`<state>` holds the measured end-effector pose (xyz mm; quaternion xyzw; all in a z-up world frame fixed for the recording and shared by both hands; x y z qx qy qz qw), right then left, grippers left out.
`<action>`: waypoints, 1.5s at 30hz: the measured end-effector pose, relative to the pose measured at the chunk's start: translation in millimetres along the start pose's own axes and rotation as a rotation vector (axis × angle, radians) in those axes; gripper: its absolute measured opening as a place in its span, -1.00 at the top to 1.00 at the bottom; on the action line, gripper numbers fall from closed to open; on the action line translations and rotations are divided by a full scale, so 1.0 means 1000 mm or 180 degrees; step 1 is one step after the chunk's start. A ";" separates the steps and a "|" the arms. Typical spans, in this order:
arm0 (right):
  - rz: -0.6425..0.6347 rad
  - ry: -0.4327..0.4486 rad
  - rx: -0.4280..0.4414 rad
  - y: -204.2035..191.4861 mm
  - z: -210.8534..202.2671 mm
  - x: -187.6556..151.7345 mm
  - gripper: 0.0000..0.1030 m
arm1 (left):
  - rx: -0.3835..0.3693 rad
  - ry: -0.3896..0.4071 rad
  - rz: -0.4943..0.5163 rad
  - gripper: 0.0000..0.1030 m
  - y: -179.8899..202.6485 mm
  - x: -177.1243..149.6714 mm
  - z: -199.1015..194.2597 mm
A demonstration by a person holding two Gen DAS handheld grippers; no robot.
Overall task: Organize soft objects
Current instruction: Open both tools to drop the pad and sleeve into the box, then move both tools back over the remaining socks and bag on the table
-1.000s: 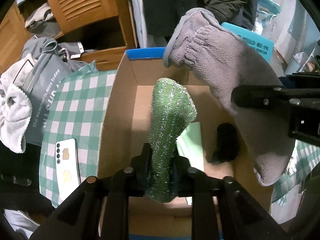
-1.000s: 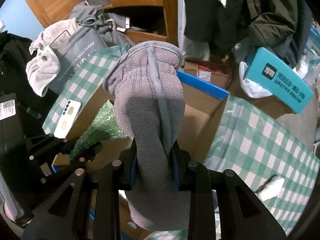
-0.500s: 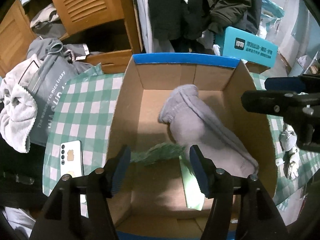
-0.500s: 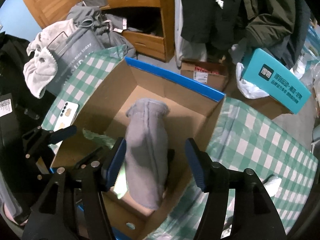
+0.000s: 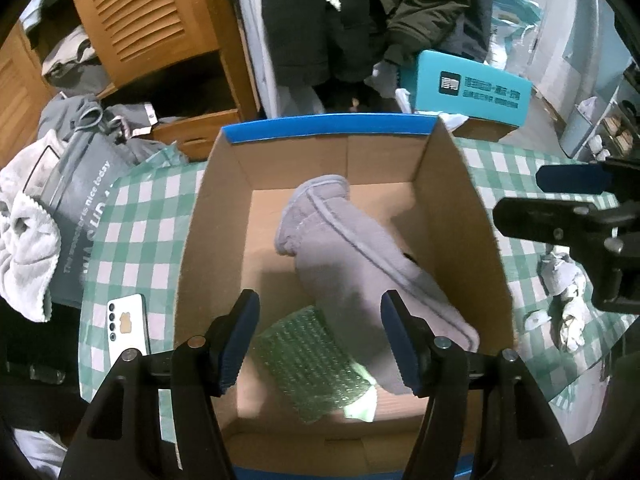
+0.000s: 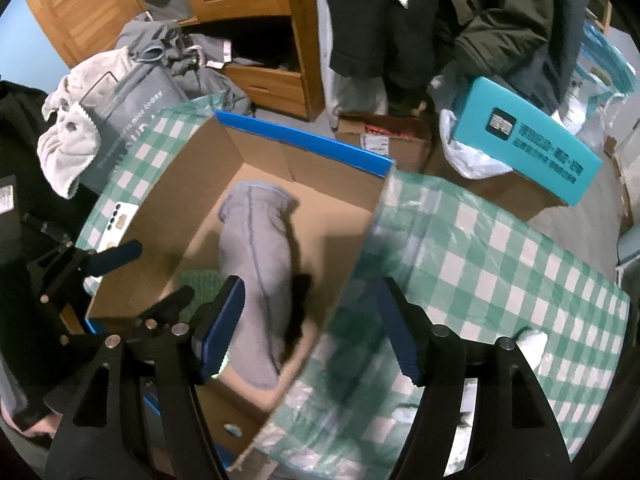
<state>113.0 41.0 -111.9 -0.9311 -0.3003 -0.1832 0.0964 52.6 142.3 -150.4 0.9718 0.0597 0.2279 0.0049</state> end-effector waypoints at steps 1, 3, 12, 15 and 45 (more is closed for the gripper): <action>0.0014 -0.0003 -0.0009 0.004 0.000 -0.002 -0.36 | -0.0017 -0.0002 0.0010 -0.29 0.004 0.001 0.000; 0.0063 -0.0017 -0.0028 0.014 -0.002 -0.008 -0.37 | -0.0058 0.0007 0.0033 -0.30 0.011 0.003 0.000; 0.0295 -0.0030 -0.0110 0.059 -0.010 -0.031 -0.38 | -0.0163 0.0030 0.0251 -0.30 0.052 0.011 0.000; 0.0381 -0.0034 -0.0150 0.077 -0.014 -0.043 -0.38 | -0.0185 0.0017 0.0335 -0.30 0.066 0.012 0.002; 0.0969 -0.0366 -0.0339 0.182 0.000 -0.139 -0.43 | -0.0396 -0.0298 0.0996 -0.30 0.188 -0.003 0.036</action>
Point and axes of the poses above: each gripper's, at about its wrist camera, not at the fingertips, and z roughly the way its jaws point, y to its right, x to its top, the point moved 10 cm from there along z, roughly the way its jaws point, and after that the axes turned 7 degrees about -x, right-handed, at the moved point
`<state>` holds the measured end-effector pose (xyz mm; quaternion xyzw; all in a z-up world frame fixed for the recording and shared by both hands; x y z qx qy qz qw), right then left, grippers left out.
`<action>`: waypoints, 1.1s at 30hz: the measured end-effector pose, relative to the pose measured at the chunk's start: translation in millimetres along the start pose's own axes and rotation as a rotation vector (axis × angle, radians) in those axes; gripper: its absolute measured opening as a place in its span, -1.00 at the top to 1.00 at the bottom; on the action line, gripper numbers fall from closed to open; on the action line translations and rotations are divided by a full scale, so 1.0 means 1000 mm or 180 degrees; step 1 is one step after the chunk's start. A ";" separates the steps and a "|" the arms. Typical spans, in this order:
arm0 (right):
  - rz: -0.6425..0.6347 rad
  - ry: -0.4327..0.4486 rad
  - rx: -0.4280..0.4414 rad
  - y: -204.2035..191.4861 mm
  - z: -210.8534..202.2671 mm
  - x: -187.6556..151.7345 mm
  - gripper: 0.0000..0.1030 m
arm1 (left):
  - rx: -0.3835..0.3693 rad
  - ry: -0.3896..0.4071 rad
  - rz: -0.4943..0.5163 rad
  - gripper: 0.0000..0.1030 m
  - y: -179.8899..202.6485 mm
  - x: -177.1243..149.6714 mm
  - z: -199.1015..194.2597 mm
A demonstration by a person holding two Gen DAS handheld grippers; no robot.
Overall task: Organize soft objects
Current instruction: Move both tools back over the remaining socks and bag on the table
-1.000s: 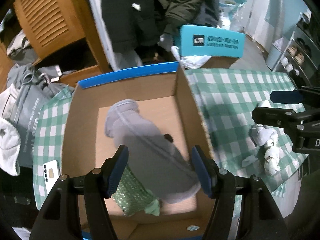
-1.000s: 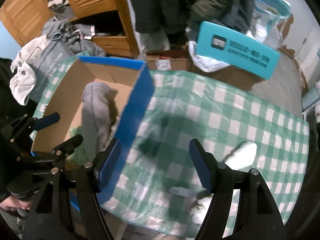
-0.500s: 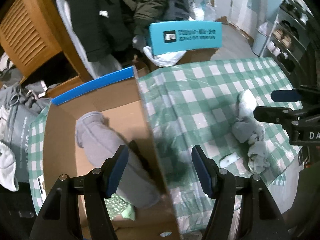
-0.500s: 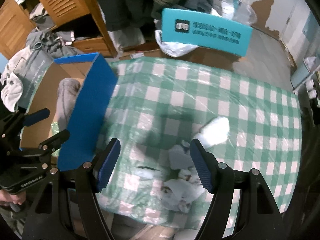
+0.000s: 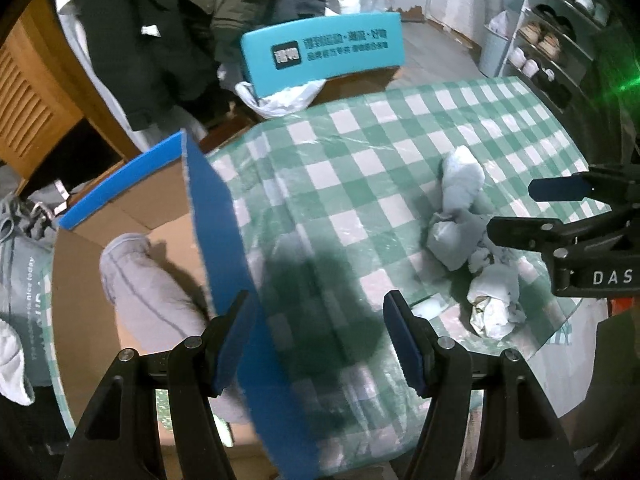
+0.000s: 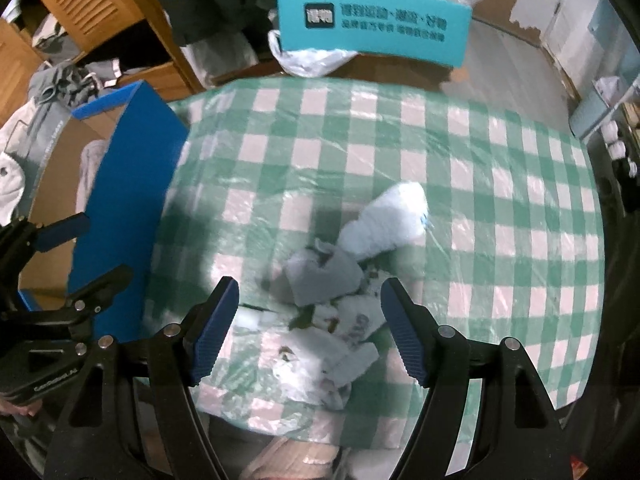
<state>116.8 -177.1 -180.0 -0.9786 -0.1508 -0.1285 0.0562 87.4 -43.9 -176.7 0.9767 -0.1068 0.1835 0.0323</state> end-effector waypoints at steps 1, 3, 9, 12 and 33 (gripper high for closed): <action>0.0023 -0.0023 0.0002 0.002 0.003 -0.002 -0.43 | -0.0022 -0.0024 0.0008 -0.30 0.003 0.000 0.003; 0.0076 -0.0077 0.0010 0.008 0.009 -0.007 -0.43 | -0.0053 -0.0067 0.0027 -0.30 0.009 -0.002 0.010; 0.0123 -0.0265 -0.0031 0.016 0.031 -0.023 -0.43 | -0.0040 -0.0195 0.0121 -0.30 0.023 -0.004 0.028; 0.0126 -0.0364 -0.0049 0.017 0.043 -0.031 -0.43 | -0.0037 -0.0243 0.0135 -0.30 0.025 -0.004 0.035; 0.0277 -0.0587 -0.0262 0.081 0.075 -0.055 -0.44 | -0.0083 -0.0419 0.0344 -0.45 0.058 0.006 0.065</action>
Point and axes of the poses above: each gripper's, at about its wrist camera, not at the fingertips, and z roughly the way its jaws point, y to its right, x to its top, the point moved 10 cm from there along z, roughly the way its jaws point, and after that the axes turned 7 degrees about -x, right-handed, at the moved point
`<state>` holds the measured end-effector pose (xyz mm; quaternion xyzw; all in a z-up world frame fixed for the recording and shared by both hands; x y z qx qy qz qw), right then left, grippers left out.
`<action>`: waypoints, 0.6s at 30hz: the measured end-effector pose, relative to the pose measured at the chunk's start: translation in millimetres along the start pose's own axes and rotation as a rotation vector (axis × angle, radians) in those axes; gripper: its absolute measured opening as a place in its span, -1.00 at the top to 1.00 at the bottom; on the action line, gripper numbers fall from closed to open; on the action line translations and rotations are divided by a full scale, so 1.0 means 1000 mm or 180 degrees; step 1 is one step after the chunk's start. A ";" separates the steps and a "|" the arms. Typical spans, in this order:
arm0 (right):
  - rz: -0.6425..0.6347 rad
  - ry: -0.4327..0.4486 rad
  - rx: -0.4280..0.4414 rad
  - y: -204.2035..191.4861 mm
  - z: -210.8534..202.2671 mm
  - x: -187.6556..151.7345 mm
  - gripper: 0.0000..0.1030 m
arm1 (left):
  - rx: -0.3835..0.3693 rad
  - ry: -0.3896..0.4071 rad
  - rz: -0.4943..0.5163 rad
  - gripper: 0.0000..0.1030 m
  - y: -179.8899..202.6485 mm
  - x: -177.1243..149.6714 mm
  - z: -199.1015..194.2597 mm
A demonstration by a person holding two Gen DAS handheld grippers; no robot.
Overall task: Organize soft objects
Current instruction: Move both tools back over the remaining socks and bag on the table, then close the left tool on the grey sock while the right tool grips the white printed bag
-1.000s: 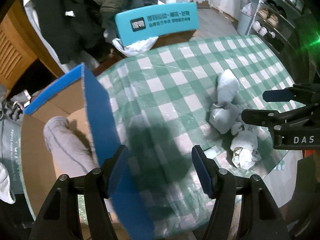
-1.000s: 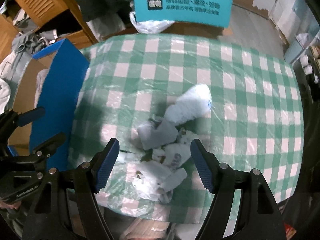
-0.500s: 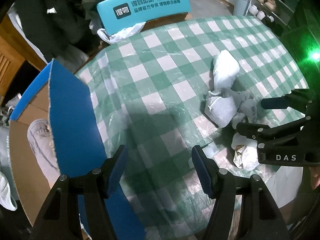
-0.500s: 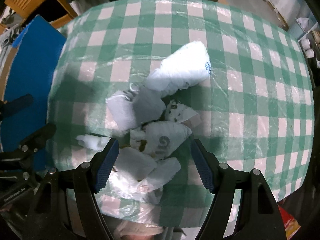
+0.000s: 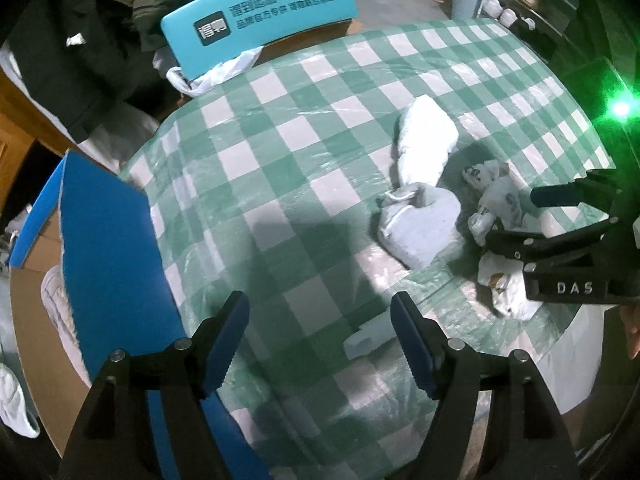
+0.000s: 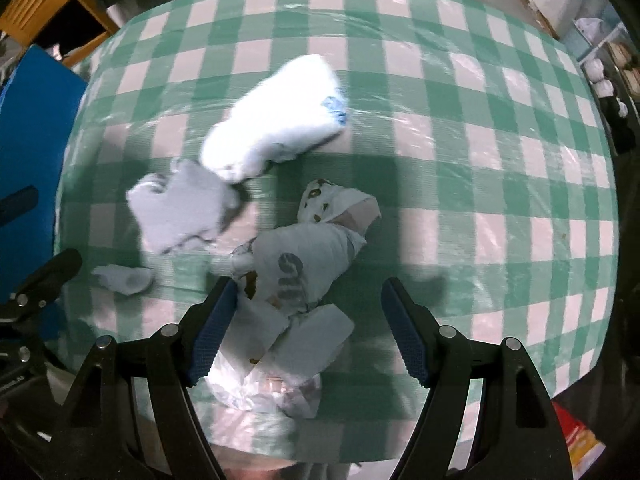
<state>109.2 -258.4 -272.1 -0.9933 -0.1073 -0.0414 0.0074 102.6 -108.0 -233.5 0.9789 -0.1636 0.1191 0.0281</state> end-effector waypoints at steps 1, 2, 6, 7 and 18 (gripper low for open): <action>0.0016 0.0000 -0.0006 0.005 0.001 0.000 -0.44 | -0.0008 -0.0007 0.0014 -0.45 0.003 0.001 0.001; 0.0036 -0.0002 -0.0008 0.011 0.001 0.000 -0.44 | -0.0019 -0.0011 0.0023 -0.45 0.005 0.003 0.002; 0.0142 -0.0016 -0.0051 0.031 0.004 -0.001 -0.44 | -0.0078 -0.0013 0.0038 -0.46 0.012 0.008 0.004; 0.0172 -0.0018 -0.0062 0.038 0.005 -0.001 -0.44 | -0.0098 -0.0013 0.0036 -0.46 0.014 0.009 0.005; 0.0665 0.0060 0.0287 0.084 0.006 0.000 -0.45 | -0.0356 -0.0029 0.0007 -0.48 0.035 0.020 0.012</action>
Point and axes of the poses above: each gripper's, at about its wrist camera, not at the fingertips, and z roughly the way its jaws point, y to its right, x to its top, the point moved 10 cm from there along z, roughly the way its jaws point, and after that the axes turned 7 degrees about -x, right-handed, at the moved point
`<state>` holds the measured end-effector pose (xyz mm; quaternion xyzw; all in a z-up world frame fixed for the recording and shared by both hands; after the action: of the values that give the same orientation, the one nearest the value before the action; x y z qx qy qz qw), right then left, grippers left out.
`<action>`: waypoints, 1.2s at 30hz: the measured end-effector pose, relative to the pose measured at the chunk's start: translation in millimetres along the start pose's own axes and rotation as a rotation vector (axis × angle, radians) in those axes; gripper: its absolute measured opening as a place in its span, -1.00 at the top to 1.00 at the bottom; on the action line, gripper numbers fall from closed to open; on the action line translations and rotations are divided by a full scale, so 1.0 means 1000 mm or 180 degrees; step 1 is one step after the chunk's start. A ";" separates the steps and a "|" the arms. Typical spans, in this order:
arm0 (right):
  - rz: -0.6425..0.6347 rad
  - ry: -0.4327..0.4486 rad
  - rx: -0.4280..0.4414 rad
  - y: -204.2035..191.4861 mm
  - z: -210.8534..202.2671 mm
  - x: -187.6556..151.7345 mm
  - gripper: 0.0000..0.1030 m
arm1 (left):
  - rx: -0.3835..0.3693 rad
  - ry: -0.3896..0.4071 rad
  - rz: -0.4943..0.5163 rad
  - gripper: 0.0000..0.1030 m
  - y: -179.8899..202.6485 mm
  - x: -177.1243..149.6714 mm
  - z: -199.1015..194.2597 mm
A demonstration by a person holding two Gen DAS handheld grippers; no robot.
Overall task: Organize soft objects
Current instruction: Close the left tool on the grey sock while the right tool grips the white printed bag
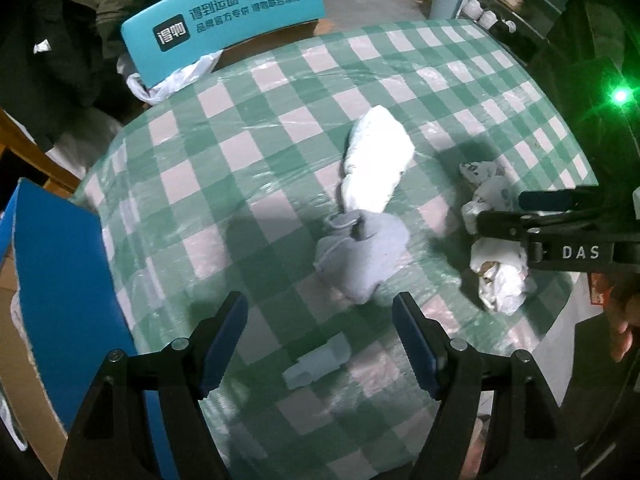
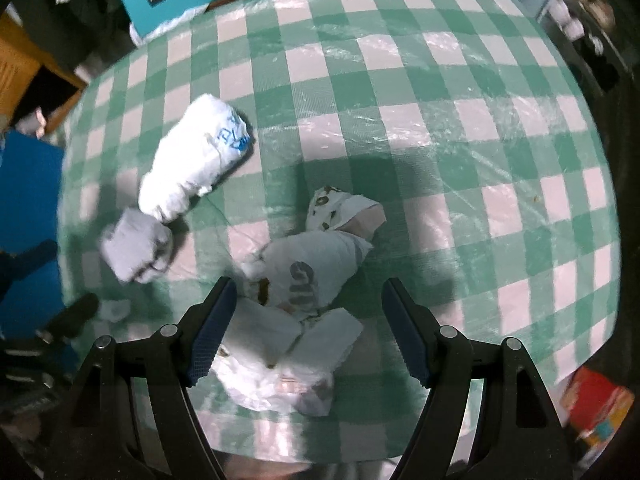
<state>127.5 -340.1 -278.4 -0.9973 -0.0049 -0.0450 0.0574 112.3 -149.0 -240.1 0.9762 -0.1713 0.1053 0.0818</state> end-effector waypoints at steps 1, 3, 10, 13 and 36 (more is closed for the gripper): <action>0.0033 -0.0012 0.0030 0.002 0.002 0.000 -0.45 | -0.0014 -0.0004 0.0000 -0.48 0.001 0.001 0.001; 0.0111 -0.0046 0.0035 0.007 0.007 0.000 -0.45 | -0.0040 -0.0019 -0.0010 -0.48 0.003 0.003 0.005; 0.0139 -0.0110 0.0003 0.005 0.024 0.000 -0.46 | -0.0143 -0.0088 -0.0078 -0.48 0.008 0.009 0.020; 0.0011 -0.0071 -0.0095 -0.008 0.028 0.000 -0.47 | -0.0129 -0.0106 -0.0067 -0.48 0.009 0.012 0.026; -0.0595 0.0148 -0.0282 -0.048 0.021 0.018 0.01 | -0.0290 -0.0094 -0.0166 0.38 0.003 0.024 0.046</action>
<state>146.8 -289.8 -291.8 -0.9928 -0.0945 -0.0733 0.0089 141.4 -168.1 -278.4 0.9770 -0.1515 0.0808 0.1264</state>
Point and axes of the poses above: each gripper's, at about its wrist camera, not at the fingertips, and z roughly the way its jaws point, y to its right, x to its top, the point moved 10 cm from there along z, roughly the way its jaws point, and after that the axes turned 7 degrees about -x, right-handed, at the moved point
